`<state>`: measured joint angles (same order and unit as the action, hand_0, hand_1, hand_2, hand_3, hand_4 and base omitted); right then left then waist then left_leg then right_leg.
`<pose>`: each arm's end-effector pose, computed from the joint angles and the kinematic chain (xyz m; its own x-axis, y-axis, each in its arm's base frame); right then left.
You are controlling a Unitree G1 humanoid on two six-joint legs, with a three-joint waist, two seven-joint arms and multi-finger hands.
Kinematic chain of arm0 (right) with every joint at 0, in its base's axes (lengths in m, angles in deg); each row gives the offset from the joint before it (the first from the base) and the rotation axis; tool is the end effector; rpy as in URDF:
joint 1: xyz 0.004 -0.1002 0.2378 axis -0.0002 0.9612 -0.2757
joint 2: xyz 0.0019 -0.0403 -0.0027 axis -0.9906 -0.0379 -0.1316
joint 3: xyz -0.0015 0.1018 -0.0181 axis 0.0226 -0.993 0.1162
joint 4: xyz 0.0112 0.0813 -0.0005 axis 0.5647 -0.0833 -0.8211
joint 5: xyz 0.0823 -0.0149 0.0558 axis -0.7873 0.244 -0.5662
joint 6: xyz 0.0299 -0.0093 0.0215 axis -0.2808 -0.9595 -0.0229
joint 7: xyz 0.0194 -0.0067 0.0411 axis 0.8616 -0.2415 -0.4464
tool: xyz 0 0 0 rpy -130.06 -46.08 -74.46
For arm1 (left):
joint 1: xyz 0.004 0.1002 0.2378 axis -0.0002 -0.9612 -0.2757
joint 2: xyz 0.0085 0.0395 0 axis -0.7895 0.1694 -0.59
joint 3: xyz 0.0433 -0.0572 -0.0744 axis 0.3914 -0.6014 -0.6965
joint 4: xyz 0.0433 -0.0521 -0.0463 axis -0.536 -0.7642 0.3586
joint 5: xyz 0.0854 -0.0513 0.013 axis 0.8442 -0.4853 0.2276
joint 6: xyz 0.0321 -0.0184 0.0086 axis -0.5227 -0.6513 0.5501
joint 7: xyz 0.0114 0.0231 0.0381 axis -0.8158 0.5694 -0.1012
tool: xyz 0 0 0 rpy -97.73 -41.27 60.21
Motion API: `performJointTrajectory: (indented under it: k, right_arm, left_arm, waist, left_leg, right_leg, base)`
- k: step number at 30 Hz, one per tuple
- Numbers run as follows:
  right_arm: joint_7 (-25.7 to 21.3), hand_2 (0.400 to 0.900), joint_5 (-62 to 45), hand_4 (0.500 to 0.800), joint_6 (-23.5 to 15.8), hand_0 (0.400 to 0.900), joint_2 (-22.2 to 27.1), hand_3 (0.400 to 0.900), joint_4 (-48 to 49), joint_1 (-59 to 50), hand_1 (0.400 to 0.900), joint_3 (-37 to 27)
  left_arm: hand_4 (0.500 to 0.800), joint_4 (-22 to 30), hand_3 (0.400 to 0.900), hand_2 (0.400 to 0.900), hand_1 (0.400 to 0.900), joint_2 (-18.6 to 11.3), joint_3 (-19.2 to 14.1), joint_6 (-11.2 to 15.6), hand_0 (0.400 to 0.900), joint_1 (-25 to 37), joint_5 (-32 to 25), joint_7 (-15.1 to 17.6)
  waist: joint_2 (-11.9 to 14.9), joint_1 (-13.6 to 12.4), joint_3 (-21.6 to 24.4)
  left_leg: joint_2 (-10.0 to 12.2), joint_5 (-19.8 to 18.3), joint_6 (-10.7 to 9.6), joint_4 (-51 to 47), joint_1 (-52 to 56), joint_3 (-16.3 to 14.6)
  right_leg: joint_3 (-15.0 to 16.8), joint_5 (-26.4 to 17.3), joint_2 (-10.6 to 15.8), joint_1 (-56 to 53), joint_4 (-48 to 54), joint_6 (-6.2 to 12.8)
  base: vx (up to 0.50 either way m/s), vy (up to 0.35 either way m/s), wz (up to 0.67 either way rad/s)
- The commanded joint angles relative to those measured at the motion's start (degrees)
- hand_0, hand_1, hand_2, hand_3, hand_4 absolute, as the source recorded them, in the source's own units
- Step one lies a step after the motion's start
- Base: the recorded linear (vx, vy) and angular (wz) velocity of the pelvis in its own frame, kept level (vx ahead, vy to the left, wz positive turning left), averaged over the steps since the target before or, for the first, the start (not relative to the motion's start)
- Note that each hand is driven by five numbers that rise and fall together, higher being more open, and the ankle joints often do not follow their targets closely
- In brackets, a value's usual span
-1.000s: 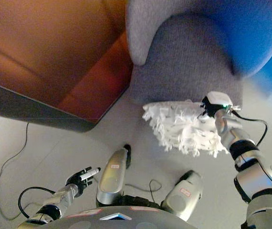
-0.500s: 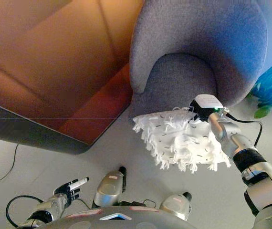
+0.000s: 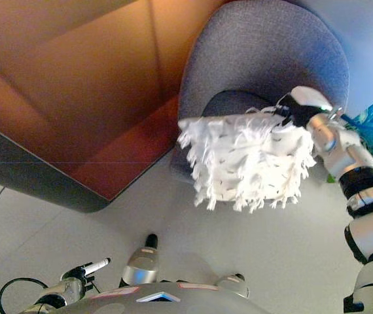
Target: Pick up the pillow and put it on the sofa.
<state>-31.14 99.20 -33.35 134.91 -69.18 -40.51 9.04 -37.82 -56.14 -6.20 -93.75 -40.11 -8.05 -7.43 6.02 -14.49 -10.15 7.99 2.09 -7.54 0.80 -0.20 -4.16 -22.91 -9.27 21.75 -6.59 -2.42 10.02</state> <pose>0.3139 -0.3044 0.1561 0.9805 -0.0945 -0.1724 -0.1467 0.2322 -0.9616 0.0635 0.2802 -0.0976 0.1365 0.4123 -0.9008 -0.3702 0.8646 0.3397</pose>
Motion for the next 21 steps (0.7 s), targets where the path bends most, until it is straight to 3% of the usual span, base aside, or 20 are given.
performJointTrajectory:
  k: [1,3,5,6,7,8,9,13,21]
  right_arm:
    - [0.8,0.400,-5.2,0.500,1.6,0.400,4.1,0.400,-7.4,-19.4,0.400,0.5]
    - [6.5,0.400,-6.0,0.500,3.2,0.400,3.2,0.400,-11.1,-21.1,0.400,1.5]
    - [10.5,0.400,-7.6,0.500,8.3,0.400,1.5,0.400,-16.2,-22.6,0.400,2.1]
    - [9.2,0.400,-6.7,0.500,8.8,0.400,1.0,0.400,-17.3,-23.3,0.400,2.1]
    - [4.8,0.400,-3.4,0.500,12.0,0.400,0.2,0.400,-18.6,-24.4,0.400,2.2]
    - [4.6,0.900,-3.5,0.800,15.0,0.900,-0.6,0.900,-19.3,-25.0,0.900,1.7]
    - [6.1,0.900,-3.9,0.800,15.8,0.900,-1.0,0.900,-19.8,-25.7,0.900,1.5]
    - [3.7,0.900,-3.2,0.800,17.9,0.900,-2.3,0.900,-21.5,-31.4,0.900,5.2]
    - [4.2,0.900,-1.7,0.800,18.8,0.900,0.6,0.900,-21.5,-36.5,0.900,9.0]
  left_arm:
    - [0.800,-4.4,0.900,0.900,0.900,-1.2,4.4,-1.8,0.900,0.5,2.3,3.8]
    - [0.800,-5.2,0.900,0.900,0.900,-0.9,4.7,-2.0,0.900,0.5,2.7,4.2]
    - [0.800,-5.7,0.900,0.900,0.900,-0.8,5.4,-2.5,0.900,0.9,3.3,4.8]
    - [0.800,-5.8,0.900,0.900,0.900,-0.8,5.8,-2.5,0.900,1.1,3.3,4.7]
    - [0.800,-6.0,0.900,0.900,0.900,-0.6,6.3,-2.8,0.900,1.6,3.1,4.5]
    - [0.800,-6.4,0.900,0.900,0.900,-0.2,6.2,-2.4,0.900,2.0,3.5,4.3]
    - [0.800,-6.5,0.900,0.900,0.900,-0.1,6.1,-2.0,0.900,2.3,3.5,4.1]
    - [0.800,-6.1,0.900,0.900,0.900,0.5,6.9,-1.1,0.900,4.1,2.8,4.7]
    - [0.800,-3.8,0.900,0.900,0.900,0.5,6.1,-0.2,0.900,3.3,2.6,3.3]
  waist:
    - [-1.0,-3.6,6.7]
    - [-1.4,-4.3,6.7]
    - [-1.9,-5.3,6.7]
    - [-2.1,-5.5,6.5]
    - [-2.5,-6.0,6.0]
    - [-2.9,-6.2,5.4]
    - [-3.2,-6.3,5.0]
    - [-4.6,-7.2,1.8]
    - [-5.8,-6.7,-0.3]
  left_leg:
    - [-0.4,1.1,1.5,-4.4,5.0,0.8]
    - [0.0,1.7,1.0,-4.8,4.8,1.4]
    - [0.7,2.4,0.4,-4.8,3.9,2.0]
    - [0.9,2.6,0.2,-4.7,3.4,2.2]
    - [1.2,2.9,-0.1,-4.6,2.6,2.5]
    - [1.5,3.2,-0.4,-4.5,1.5,2.8]
    - [1.7,3.4,-0.6,-4.5,0.7,2.9]
    - [2.4,4.0,-1.2,-4.8,-3.5,3.7]
    - [3.6,4.3,-1.7,-4.7,-5.6,3.1]
  right_leg:
    - [0.0,-5.1,0.4,-0.2,1.9,4.38]
    - [-0.8,-3.6,-0.2,-1.0,2.9,4.03]
    - [-1.7,-1.6,-0.8,-1.3,3.7,3.54]
    - [-1.9,-1.3,-0.9,-1.2,3.9,3.46]
    - [-2.3,-1.1,-0.9,-0.8,4.1,3.33]
    - [-2.5,-1.0,-1.0,0.0,4.4,3.34]
    - [-2.6,-1.0,-1.0,0.6,4.6,3.40]
    - [-3.0,-1.6,-0.7,3.9,6.0,3.86]
    - [-2.3,-1.4,-0.3,6.7,5.9,4.39]
  base:
    - [0.24,-0.037,0.35]
    - [0.22,-0.019,0.35]
    - [0.15,-0.011,0.37]
    - [0.04,-0.015,0.29]
    - [0.00,-0.013,0.23]
    - [-0.03,-0.010,0.19]
    - [-0.10,-0.018,0.16]
    - [-0.13,-0.056,0.06]
    - [-0.05,-0.002,-0.08]
